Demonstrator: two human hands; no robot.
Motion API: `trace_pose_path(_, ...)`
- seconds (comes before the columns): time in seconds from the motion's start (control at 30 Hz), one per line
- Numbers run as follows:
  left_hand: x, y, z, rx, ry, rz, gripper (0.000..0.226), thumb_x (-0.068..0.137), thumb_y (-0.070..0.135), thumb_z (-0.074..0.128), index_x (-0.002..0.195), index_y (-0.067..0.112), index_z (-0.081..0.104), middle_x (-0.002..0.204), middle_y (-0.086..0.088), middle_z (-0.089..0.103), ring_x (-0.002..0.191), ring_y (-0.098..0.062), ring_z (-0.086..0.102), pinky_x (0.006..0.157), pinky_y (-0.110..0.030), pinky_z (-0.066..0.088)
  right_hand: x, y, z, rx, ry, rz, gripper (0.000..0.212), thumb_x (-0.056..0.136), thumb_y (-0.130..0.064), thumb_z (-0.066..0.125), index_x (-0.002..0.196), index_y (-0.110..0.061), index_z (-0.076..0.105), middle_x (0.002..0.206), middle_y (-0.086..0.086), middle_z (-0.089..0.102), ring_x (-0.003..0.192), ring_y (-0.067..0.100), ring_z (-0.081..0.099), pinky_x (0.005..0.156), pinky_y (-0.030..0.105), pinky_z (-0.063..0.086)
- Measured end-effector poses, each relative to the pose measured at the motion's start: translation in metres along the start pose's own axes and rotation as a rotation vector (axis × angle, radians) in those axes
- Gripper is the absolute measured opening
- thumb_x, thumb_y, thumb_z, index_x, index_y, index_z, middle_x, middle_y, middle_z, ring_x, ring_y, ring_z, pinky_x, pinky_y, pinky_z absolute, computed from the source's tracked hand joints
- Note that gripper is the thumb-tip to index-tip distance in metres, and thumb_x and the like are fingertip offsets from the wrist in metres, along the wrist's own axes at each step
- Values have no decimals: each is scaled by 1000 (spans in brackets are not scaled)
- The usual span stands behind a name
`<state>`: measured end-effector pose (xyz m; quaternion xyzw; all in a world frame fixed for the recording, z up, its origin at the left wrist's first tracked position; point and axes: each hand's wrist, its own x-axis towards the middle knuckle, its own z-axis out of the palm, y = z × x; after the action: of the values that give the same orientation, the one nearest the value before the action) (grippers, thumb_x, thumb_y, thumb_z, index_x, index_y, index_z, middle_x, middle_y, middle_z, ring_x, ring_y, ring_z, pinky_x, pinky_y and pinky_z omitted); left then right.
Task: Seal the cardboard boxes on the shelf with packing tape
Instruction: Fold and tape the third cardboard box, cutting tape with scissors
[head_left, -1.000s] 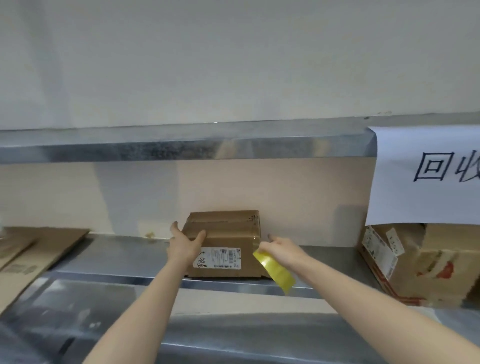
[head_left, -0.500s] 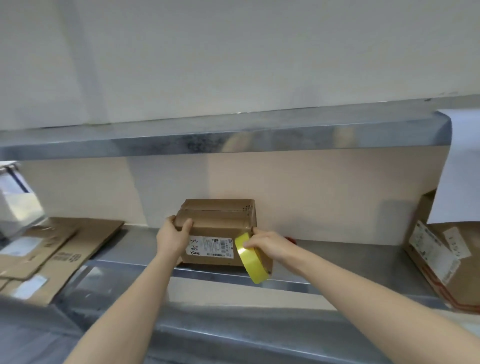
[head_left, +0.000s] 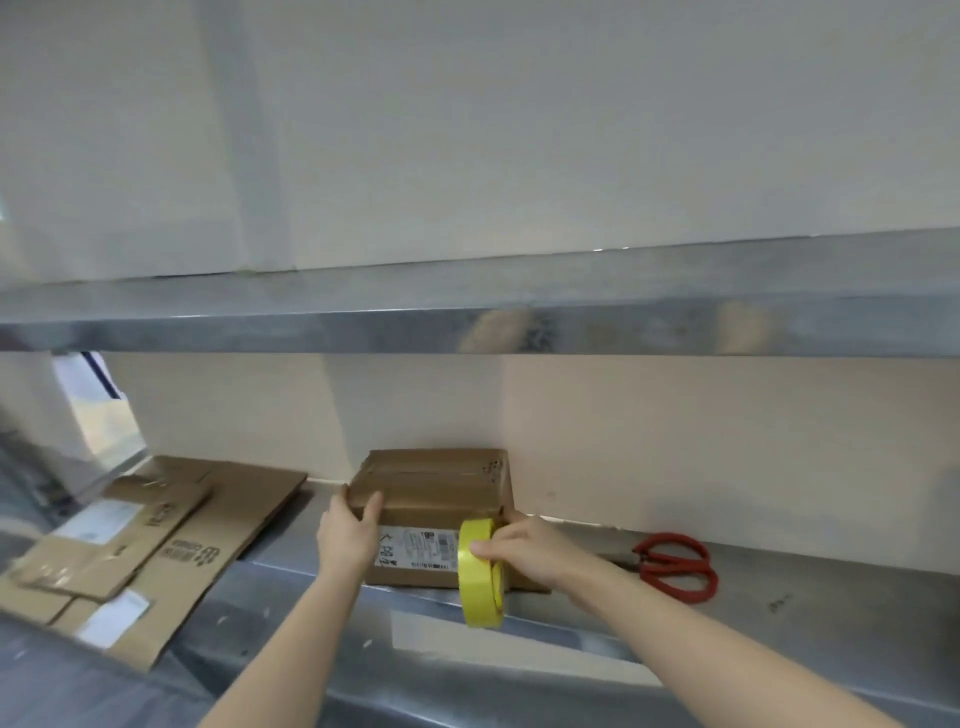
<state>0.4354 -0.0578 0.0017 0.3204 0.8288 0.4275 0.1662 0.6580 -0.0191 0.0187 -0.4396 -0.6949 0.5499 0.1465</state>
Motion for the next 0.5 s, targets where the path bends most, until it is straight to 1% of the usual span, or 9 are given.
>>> trace_pose_path(0.07, 5, 7, 5, 40, -5, 9, 66, 98, 36, 48, 151, 8, 23, 151, -22, 29, 138, -37, 30, 112, -44, 26, 6, 6, -1, -6, 11, 21, 25, 85, -36, 70, 80, -14, 61, 81, 8, 52, 74, 15, 49, 63, 24, 35)
trace_pose_path(0.13, 3, 14, 8, 128, 48, 33, 65, 98, 37, 48, 152, 14, 21, 151, -20, 22, 136, -38, 27, 109, -47, 28, 11, 11, -2, 31, 20, 35, 23, 84, -33, 72, 75, -18, 57, 76, 3, 47, 70, 11, 43, 60, 24, 31)
trace_pose_path(0.23, -13, 18, 12, 239, 260, 155, 55, 93, 33, 58, 140, 13, 37, 136, -17, 32, 122, -35, 33, 95, -50, 36, 13, 13, 0, 32, 27, 34, 35, 84, -30, 72, 59, -20, 50, 66, -1, 45, 60, 8, 41, 57, 22, 30)
trace_pose_path(0.3, -27, 17, 16, 229, 375, 250, 44, 90, 31, 62, 124, 8, 48, 121, -15, 43, 110, -34, 41, 90, -47, 37, 11, 13, 0, 41, 19, 41, 29, 85, -29, 72, 62, -19, 57, 69, -1, 52, 65, 7, 47, 60, 20, 35)
trace_pose_path(0.33, -35, 16, 17, 198, 378, 285, 36, 90, 33, 62, 115, 9, 52, 113, -12, 50, 106, -31, 46, 89, -44, 38, 9, 14, -2, 48, 15, 44, 23, 84, -30, 72, 68, -16, 62, 75, 1, 57, 70, 9, 51, 64, 21, 38)
trace_pose_path(0.37, -44, 16, 19, 142, 319, 302, 30, 90, 36, 62, 106, 12, 54, 106, -6, 55, 101, -26, 52, 87, -41, 40, 6, 14, -4, 46, 5, 48, 21, 84, -30, 72, 78, -11, 67, 84, 5, 63, 78, 11, 57, 69, 22, 41)
trace_pose_path(0.43, -61, 20, 22, -18, 61, 247, 28, 90, 44, 59, 98, 18, 57, 95, 3, 62, 91, -16, 59, 80, -31, 46, -1, 13, -9, 18, -1, 60, 38, 86, -33, 70, 101, 2, 70, 108, 12, 69, 103, 18, 64, 82, 27, 47)
trace_pose_path(0.47, -69, 26, 24, -94, -100, 186, 29, 90, 46, 59, 99, 18, 59, 95, 4, 64, 89, -12, 61, 78, -26, 46, -3, 13, -12, 7, -2, 66, 44, 86, -34, 69, 110, 3, 69, 118, 11, 67, 113, 19, 61, 84, 26, 47)
trace_pose_path(0.5, -75, 33, 26, -150, -240, 122, 32, 90, 48, 59, 102, 18, 61, 96, 3, 66, 87, -10, 62, 78, -26, 48, -6, 12, -14, -2, -2, 66, 44, 87, -34, 68, 115, 1, 68, 122, 9, 66, 118, 19, 58, 79, 23, 46)
